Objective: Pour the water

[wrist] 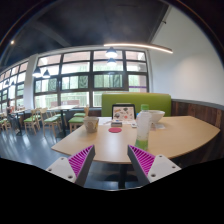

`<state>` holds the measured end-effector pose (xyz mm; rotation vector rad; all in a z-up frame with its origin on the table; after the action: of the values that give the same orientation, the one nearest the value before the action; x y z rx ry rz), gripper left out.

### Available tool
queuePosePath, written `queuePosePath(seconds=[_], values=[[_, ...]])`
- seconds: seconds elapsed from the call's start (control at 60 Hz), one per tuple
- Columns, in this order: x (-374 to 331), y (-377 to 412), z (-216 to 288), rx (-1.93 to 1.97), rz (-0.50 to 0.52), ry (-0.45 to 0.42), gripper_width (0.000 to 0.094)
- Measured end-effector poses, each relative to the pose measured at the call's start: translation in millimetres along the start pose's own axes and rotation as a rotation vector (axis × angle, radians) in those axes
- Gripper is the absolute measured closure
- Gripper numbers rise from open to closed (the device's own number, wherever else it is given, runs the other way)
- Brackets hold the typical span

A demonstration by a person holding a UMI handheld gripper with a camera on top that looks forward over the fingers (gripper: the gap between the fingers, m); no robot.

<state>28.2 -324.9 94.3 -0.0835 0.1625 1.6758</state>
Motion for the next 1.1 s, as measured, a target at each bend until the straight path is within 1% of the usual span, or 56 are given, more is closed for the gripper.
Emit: queuePosePath(seconds=[0.017,0.033,0.05,0.067,0.083,0.183,0.2,0.217,0.233,0.333,0.35,0.367,0.417,0.483,0.633,0.667,0.7,0.75,0.783,0.817,0.85,0.883,0.9,0.917,0.983,1.0,1.1], values=[[13.1,-5.8,-0.3,0.001,-0.006,-0.002,0.0179],[0.3,-4.2,0.9,0.002,-0.016,-0.003,0.0180],[13.5,-9.8,0.7,0.002,-0.019,-0.007,0.0181],[0.8,-8.6,2.0,0.002,-0.027,-0.009,0.0183],[13.8,-15.0,1.7,0.002,-0.030,-0.011,0.0185],[14.5,-34.1,6.4,-0.013,-0.070,-0.022,0.0185],[15.3,-47.0,8.9,-0.016,-0.078,-0.023,0.0186],[20.4,-40.5,5.0,-0.019,-0.093,-0.028,0.0185],[26.3,-58.1,9.6,-0.019,-0.097,-0.031,0.0185],[46.6,-84.9,15.6,-0.017,-0.134,-0.061,0.0185],[44.5,-78.8,11.5,-0.019,-0.143,-0.071,0.0186],[60.4,-91.1,16.8,-0.020,-0.146,-0.073,0.0186],[77.1,-104.7,20.9,-0.022,-0.167,-0.082,0.0186],[99.3,-110.6,22.1,-0.028,-0.173,-0.094,0.0183],[153.1,-125.2,25.1,-0.025,-0.151,-0.103,0.0185],[163.4,-123.1,23.6,-0.028,-0.152,-0.100,0.0211],[172.5,-124.8,21.1,-0.035,-0.151,-0.088,0.0276],[183.5,-128.6,12.1,-0.060,-0.164,-0.064,0.0501],[183.4,-128.8,15.5,-0.059,-0.164,-0.099,0.0504],[185.0,-130.0,15.4,-0.058,-0.166,-0.114,0.0536],[191.6,-132.7,19.7,-0.057,-0.154,-0.133,0.0591],[190.3,-127.5,12.5,-0.057,-0.147,-0.148,0.0644],[189.5,-128.0,13.0,-0.054,-0.146,-0.155,0.0637],[189.1,-128.1,13.5,-0.053,-0.143,-0.163,0.0697],[191.2,-129.5,14.5,-0.065,-0.136,-0.161,0.0697],[190.9,-127.9,15.0,-0.074,-0.136,-0.161,0.0725],[192.3,-122.9,21.7,-0.146,-0.149,-0.132,0.0727]])
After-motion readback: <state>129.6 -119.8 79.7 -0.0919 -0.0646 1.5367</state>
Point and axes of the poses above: the point between the fingertips, and its own axes, seen from behind it with the camera up: y to the left, z up, x forward, the way the camera looks, the point moved 5 cm from there along -x, backward, against the way the camera looks, and after that the axes turned 2 degrees about x, right-handed, at the moved point
